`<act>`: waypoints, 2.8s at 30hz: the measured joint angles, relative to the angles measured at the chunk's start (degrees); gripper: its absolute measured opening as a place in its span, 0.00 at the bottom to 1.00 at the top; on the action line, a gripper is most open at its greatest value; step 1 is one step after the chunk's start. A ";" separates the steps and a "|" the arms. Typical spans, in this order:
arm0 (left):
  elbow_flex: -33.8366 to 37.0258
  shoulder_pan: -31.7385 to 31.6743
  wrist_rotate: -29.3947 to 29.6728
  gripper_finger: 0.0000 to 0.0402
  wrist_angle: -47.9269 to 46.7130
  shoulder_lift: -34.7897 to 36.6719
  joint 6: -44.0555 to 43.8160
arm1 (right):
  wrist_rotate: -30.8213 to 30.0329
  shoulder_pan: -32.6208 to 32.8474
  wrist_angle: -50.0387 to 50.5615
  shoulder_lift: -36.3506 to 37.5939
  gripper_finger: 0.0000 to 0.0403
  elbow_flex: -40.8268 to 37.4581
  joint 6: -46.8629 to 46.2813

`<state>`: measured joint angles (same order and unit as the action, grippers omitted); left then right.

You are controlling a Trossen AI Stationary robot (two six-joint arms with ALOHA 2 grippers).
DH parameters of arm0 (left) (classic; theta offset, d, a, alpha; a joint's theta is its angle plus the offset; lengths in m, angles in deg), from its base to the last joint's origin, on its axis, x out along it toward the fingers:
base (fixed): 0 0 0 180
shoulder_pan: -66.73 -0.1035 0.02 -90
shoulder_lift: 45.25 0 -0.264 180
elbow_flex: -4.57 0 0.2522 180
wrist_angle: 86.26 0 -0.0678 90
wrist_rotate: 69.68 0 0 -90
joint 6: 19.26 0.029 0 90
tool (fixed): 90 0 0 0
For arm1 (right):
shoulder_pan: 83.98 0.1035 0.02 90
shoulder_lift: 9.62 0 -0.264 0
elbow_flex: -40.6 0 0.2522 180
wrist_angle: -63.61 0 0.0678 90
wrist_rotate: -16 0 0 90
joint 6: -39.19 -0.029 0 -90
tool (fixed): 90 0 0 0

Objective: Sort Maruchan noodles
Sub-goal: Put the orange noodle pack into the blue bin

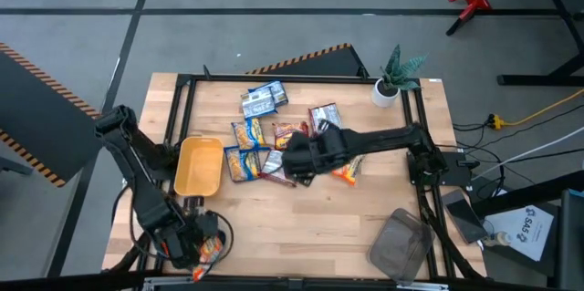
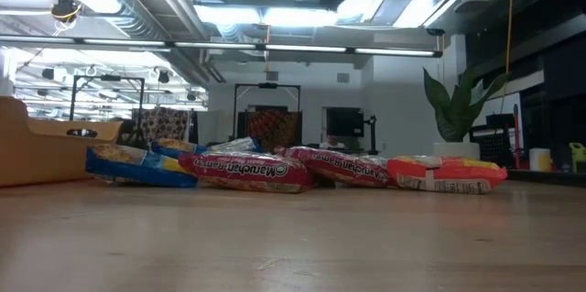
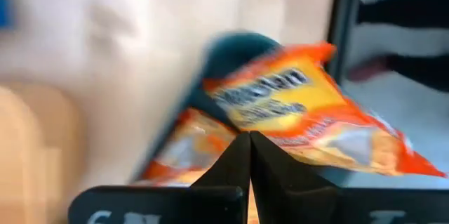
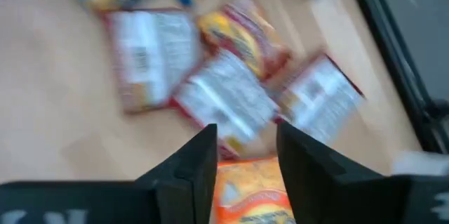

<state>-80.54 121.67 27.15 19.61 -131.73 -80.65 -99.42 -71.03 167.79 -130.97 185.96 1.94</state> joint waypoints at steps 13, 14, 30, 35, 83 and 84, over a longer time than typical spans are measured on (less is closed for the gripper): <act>-0.09 -8.79 26.95 0.15 -4.92 20.11 5.04 | 3.89 -5.87 -1.96 12.39 0.63 -35.91 -14.50; -0.09 -10.34 27.65 0.17 -4.66 21.34 6.03 | 5.37 -6.36 -4.11 15.09 0.64 -39.84 -15.84; -0.11 -45.54 0.21 0.27 31.42 20.24 39.07 | 14.39 -3.91 -48.59 41.35 0.69 -89.60 -51.41; -0.08 -53.61 -10.17 0.27 33.82 17.25 40.80 | 9.45 -4.84 -54.42 41.50 0.69 -93.02 -54.27; -0.04 -59.03 -27.20 0.26 32.72 16.48 34.41 | -1.76 -5.47 -103.85 41.97 0.00 -104.27 -57.73; -0.05 -58.55 -27.26 0.25 32.80 17.22 33.61 | -1.21 -5.47 -103.87 41.97 0.00 -103.03 -56.32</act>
<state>-80.59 63.12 -0.11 52.41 -114.51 -47.03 -100.63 -76.49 63.92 -89.00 82.93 -54.37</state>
